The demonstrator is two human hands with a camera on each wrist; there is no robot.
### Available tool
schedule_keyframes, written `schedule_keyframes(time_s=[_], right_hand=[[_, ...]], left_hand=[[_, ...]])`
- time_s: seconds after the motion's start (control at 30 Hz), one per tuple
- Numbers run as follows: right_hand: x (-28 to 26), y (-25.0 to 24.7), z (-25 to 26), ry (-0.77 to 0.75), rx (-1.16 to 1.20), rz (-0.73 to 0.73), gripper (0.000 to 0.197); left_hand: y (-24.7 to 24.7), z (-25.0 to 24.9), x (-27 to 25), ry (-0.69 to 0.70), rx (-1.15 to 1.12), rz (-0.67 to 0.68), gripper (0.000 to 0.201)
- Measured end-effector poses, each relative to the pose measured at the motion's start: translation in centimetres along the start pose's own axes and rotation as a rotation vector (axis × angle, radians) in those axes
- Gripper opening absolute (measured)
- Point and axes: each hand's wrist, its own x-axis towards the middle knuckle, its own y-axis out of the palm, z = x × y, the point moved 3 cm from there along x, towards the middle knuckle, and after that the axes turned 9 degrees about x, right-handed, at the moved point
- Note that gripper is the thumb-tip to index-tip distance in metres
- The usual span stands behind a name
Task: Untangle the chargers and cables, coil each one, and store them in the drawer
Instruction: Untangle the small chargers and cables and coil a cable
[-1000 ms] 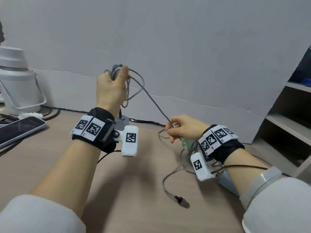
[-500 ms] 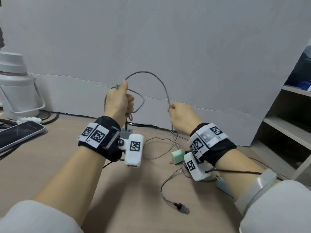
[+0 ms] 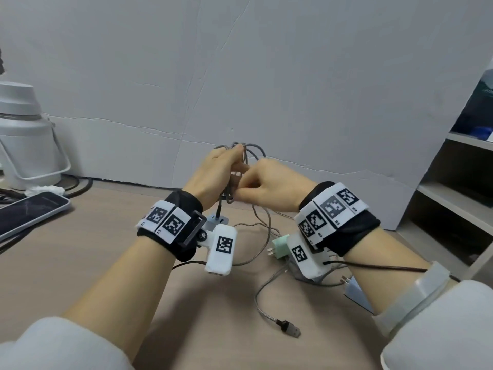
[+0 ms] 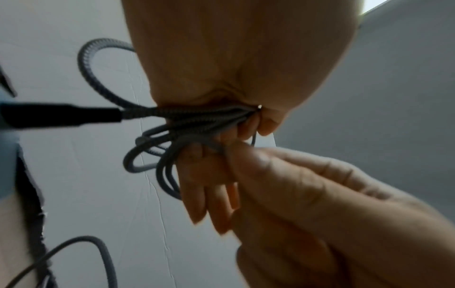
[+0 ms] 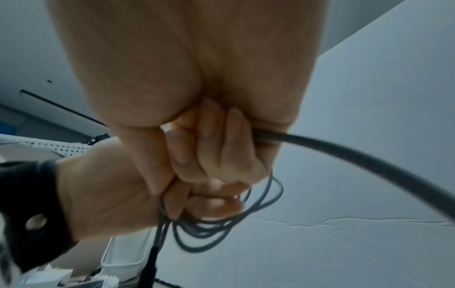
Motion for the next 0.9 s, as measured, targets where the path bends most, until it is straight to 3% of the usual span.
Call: schedule_keyframes(time_s=[0.07, 0.23, 0.33, 0.4, 0.5, 0.67, 0.9], right_hand=[[-0.1, -0.9, -0.1, -0.008, 0.031, -0.126, 0.02], [-0.4, -2.5, -1.5, 0.007, 0.175, -0.347, 0.04], [-0.6, -3.4, -2.7, 0.03, 0.26, -0.373, 0.028], [-0.7, -4.0, -3.6, 0.049, 0.318, -0.395, 0.016], [-0.9, -4.5, -4.5, 0.084, 0.358, -0.412, 0.018], [-1.0, -4.1, -5.7, 0.118, 0.423, -0.377, 0.009], [-0.8, -3.0, -7.9, 0.155, 0.359, -0.325, 0.022]], left_hand=[[0.4, -0.1, -0.2, 0.026, 0.08, 0.056, 0.034], [0.4, 0.0, -0.1, 0.089, 0.223, 0.079, 0.04], [-0.4, -0.2, -0.1, 0.168, 0.33, 0.177, 0.052], [-0.9, -0.4, -0.1, 0.23, 0.45, 0.173, 0.049], [-2.1, -0.6, 0.4, 0.321, 0.515, -0.011, 0.028], [-6.0, -0.1, 1.6, 0.247, 0.121, -0.427, 0.038], [-9.7, 0.7, 1.8, 0.179, -0.199, -0.742, 0.036]])
